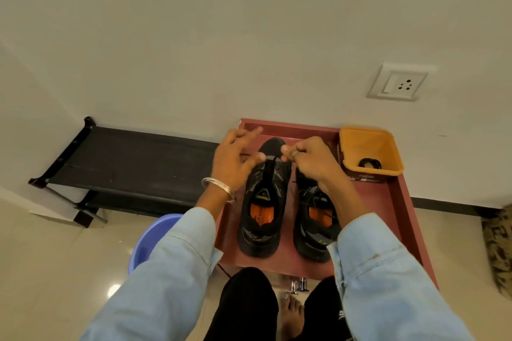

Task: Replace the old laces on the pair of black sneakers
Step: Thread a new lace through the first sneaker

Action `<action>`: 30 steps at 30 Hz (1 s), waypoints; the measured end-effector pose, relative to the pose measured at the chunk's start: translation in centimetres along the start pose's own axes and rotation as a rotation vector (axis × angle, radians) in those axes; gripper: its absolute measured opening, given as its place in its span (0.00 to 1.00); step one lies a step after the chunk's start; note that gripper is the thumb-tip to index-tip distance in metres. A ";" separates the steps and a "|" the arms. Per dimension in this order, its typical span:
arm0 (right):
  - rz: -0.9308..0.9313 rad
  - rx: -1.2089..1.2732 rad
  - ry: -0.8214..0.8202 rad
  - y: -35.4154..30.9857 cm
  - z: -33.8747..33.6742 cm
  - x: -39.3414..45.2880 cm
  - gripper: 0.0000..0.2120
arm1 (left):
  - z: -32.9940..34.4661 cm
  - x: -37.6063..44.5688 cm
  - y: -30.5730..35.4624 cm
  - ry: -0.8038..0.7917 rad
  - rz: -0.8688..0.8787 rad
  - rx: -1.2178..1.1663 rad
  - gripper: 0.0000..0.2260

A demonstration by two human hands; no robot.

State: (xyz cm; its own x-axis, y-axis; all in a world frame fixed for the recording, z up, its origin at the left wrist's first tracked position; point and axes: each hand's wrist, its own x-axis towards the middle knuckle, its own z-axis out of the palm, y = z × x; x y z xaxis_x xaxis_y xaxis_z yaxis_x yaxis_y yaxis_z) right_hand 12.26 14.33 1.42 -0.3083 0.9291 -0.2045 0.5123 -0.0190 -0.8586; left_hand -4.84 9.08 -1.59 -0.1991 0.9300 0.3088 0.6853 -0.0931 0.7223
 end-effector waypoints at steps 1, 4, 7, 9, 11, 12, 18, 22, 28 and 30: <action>-0.014 -0.001 -0.014 -0.6 0.4 0.1 0.14 | 0.4 0.1 0.8 -0.088 0.010 -0.047 0.19; -0.023 0.035 -0.023 -1.4 0.7 0.2 0.15 | 0.9 0.4 2.2 -0.142 -0.097 -0.166 0.11; 0.022 0.112 -0.036 -1.0 -0.6 -0.4 0.13 | 0.1 1.0 1.5 -0.017 -0.189 -0.136 0.06; 0.062 0.123 -0.030 0.0 -2.1 -0.9 0.12 | -1.2 1.2 0.3 0.157 -0.314 -0.147 0.04; 0.107 0.133 0.012 1.5 -3.6 -1.1 0.12 | -2.6 1.1 -1.2 0.350 -0.512 -0.185 0.06; 0.126 0.139 0.046 2.3 -4.2 -1.1 0.12 | -3.1 1.0 -1.8 0.424 -0.604 -0.202 0.06; 0.108 0.050 0.136 3.4 -3.5 -0.5 0.12 | -2.6 -0.1 -3.4 0.350 -0.611 0.009 0.15; 0.040 0.027 0.031 1.3 -1.0 0.0 0.13 | -0.7 0.0 -1.5 0.082 -0.093 0.001 0.21; 0.005 0.019 -0.022 -1.2 0.9 0.5 0.14 | 1.3 0.2 1.7 -0.108 -0.111 -0.182 0.09; 0.036 0.075 -0.031 -1.1 0.6 0.3 0.12 | 1.1 0.2 1.4 -0.069 -0.133 -0.182 0.05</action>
State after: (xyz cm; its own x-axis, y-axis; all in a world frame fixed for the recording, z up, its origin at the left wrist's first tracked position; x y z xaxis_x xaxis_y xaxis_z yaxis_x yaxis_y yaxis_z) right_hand 11.12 14.41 2.08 -0.3163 0.9153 -0.2492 0.4622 -0.0807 -0.8831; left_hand -3.14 9.56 -1.19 -0.2264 0.9599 0.1652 0.5171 -0.0253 0.8556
